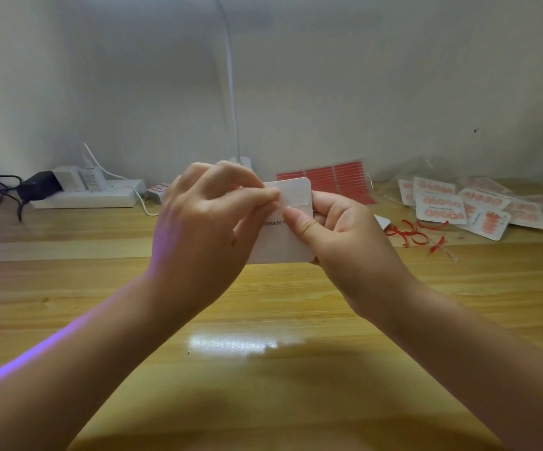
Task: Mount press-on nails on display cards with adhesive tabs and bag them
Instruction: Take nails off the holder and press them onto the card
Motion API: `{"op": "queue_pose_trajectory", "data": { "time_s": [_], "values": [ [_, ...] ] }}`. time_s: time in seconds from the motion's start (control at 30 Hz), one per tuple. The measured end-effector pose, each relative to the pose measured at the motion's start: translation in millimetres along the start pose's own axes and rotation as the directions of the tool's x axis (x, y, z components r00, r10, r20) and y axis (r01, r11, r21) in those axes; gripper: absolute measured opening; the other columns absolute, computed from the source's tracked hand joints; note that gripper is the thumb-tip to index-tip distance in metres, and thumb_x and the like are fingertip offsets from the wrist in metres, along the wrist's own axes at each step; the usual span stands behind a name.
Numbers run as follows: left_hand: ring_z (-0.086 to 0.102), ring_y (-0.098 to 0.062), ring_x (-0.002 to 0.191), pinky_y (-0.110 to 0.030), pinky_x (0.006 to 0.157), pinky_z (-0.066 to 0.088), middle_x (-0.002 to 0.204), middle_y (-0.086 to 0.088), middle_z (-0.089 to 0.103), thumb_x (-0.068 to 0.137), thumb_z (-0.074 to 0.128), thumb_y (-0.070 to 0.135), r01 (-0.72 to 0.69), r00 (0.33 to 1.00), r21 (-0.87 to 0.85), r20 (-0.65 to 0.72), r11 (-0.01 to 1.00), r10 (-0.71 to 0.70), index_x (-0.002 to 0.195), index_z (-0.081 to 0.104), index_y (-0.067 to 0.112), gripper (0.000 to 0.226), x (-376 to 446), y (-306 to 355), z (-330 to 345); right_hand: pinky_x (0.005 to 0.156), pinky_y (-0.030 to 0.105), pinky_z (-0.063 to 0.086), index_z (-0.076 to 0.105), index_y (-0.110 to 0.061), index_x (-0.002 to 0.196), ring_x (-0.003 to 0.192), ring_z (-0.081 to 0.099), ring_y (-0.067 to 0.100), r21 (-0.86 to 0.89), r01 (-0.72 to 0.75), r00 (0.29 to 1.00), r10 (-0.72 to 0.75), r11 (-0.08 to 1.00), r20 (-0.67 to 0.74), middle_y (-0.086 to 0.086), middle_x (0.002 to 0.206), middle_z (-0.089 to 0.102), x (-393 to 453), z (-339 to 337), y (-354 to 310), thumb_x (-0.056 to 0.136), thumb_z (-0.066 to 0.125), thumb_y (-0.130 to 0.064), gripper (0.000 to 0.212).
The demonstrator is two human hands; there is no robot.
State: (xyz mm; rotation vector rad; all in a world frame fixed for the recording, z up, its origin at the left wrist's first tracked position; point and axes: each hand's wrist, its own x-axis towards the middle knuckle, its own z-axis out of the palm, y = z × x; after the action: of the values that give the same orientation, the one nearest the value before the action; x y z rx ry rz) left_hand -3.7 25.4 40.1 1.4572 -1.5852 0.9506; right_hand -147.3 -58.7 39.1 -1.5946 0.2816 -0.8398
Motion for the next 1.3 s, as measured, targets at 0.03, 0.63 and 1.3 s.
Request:
{"op": "queue_pose_trajectory", "data": {
  "time_s": [0.03, 0.63, 1.3],
  "values": [
    [0.059, -0.030, 0.081, -0.044, 0.069, 0.049, 0.092, -0.005, 0.070, 0.090, 0.070, 0.020, 0.008, 1.000, -0.008, -0.001, 1.000, -0.008, 0.094, 0.078, 0.011, 0.012, 0.0, -0.4, 0.1, 0.081, 0.033, 0.059, 0.067, -0.021, 0.102, 0.090, 0.072, 0.022, 0.002, -0.003, 1.000, 0.003, 1.000, -0.004, 0.011, 0.096, 0.074, 0.0, -0.2, 0.2, 0.097, 0.053, -0.010, 0.019],
    [0.056, -0.029, 0.072, -0.045, 0.063, 0.048, 0.087, -0.009, 0.066, 0.089, 0.072, 0.018, 0.050, 0.998, -0.004, -0.037, 0.999, -0.050, 0.091, 0.078, 0.008, 0.012, -4.4, 5.7, 2.8, 0.076, 0.028, 0.058, 0.067, -0.027, 0.098, 0.087, 0.072, 0.017, -0.022, 0.054, 0.998, -0.054, 0.998, 0.020, 0.008, 0.094, 0.074, -1.6, 0.1, -0.9, 0.096, 0.055, -0.014, 0.018],
    [0.039, -0.022, 0.128, -0.032, 0.105, 0.033, 0.137, 0.002, 0.048, 0.091, 0.058, 0.029, 0.362, 0.932, -0.326, 0.154, 0.873, -0.328, 0.120, 0.062, 0.033, 0.029, 1.1, 9.9, -1.4, 0.081, 0.047, 0.059, 0.067, -0.024, 0.096, 0.087, 0.072, 0.020, 0.063, 0.030, 0.999, -0.028, 0.998, -0.027, 0.001, 0.088, 0.075, 4.3, -8.0, 0.4, 0.094, 0.057, -0.011, 0.016]
  ]
}}
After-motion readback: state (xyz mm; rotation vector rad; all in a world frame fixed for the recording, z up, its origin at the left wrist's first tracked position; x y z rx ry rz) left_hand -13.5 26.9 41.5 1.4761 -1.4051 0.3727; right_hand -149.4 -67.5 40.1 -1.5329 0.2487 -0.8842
